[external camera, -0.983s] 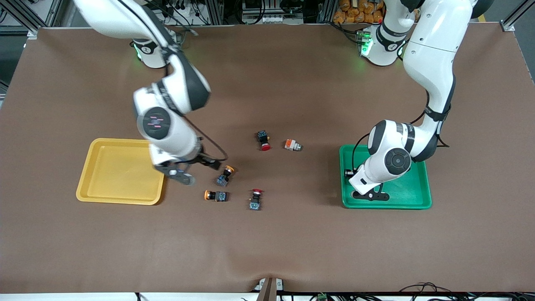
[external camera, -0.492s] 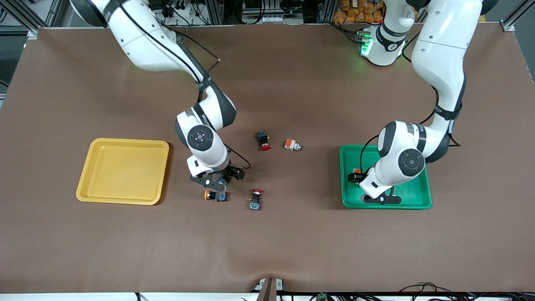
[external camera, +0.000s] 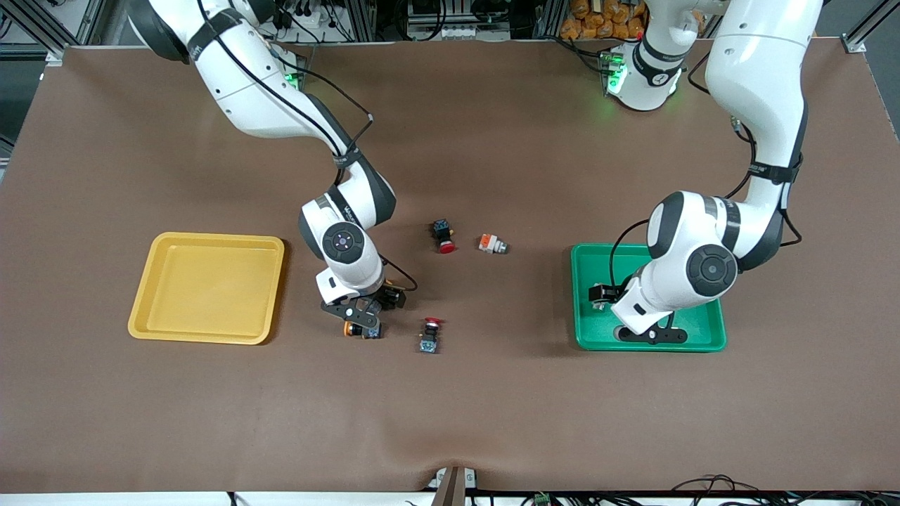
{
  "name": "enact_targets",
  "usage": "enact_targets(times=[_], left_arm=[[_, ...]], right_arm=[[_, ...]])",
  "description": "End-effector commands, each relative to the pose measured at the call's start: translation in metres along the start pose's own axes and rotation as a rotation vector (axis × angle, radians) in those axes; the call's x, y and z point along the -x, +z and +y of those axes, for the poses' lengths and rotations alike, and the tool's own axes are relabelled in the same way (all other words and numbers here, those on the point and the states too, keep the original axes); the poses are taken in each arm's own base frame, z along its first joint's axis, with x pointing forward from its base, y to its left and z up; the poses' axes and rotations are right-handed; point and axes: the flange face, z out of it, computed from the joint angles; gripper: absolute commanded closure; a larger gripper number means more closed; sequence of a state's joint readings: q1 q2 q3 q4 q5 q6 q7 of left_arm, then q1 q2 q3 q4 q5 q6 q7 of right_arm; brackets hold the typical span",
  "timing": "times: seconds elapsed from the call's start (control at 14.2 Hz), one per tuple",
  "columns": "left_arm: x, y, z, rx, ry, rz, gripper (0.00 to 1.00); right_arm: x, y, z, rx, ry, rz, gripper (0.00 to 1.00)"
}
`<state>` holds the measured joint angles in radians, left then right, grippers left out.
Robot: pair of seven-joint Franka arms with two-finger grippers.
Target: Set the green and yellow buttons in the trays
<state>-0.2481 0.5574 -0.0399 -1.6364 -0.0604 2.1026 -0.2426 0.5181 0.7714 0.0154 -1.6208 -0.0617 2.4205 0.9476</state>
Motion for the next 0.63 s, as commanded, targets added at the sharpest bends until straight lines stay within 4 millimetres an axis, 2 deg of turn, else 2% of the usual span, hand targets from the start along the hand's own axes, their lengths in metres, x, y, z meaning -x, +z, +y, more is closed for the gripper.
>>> enact_targets(times=[0.0, 0.14, 0.28, 0.35, 0.42, 0.56], left_arm=[[0.017, -0.004, 0.044, -0.007, -0.083, -0.012, 0.00], [0.030, 0.002, 0.081, -0.011, -0.183, -0.015, 0.00], [0.048, 0.005, 0.125, -0.006, -0.271, -0.012, 0.00], [0.050, 0.009, 0.130, 0.013, -0.339, -0.030, 0.00], [0.051, 0.014, 0.140, 0.052, -0.395, -0.057, 0.00], [0.059, 0.032, 0.157, 0.065, -0.439, -0.093, 0.00]], right_arm=[[0.003, -0.010, -0.010, 0.000, 0.041, 0.036, 1.00], [0.000, -0.018, -0.009, -0.001, 0.056, 0.049, 1.00], [-0.006, -0.045, -0.008, -0.009, 0.065, 0.058, 1.00], [-0.014, -0.063, -0.002, 0.002, 0.078, 0.056, 1.00], [-0.024, -0.084, 0.008, 0.017, 0.094, 0.054, 1.00], [-0.055, -0.130, 0.044, 0.055, 0.151, 0.042, 1.00]])
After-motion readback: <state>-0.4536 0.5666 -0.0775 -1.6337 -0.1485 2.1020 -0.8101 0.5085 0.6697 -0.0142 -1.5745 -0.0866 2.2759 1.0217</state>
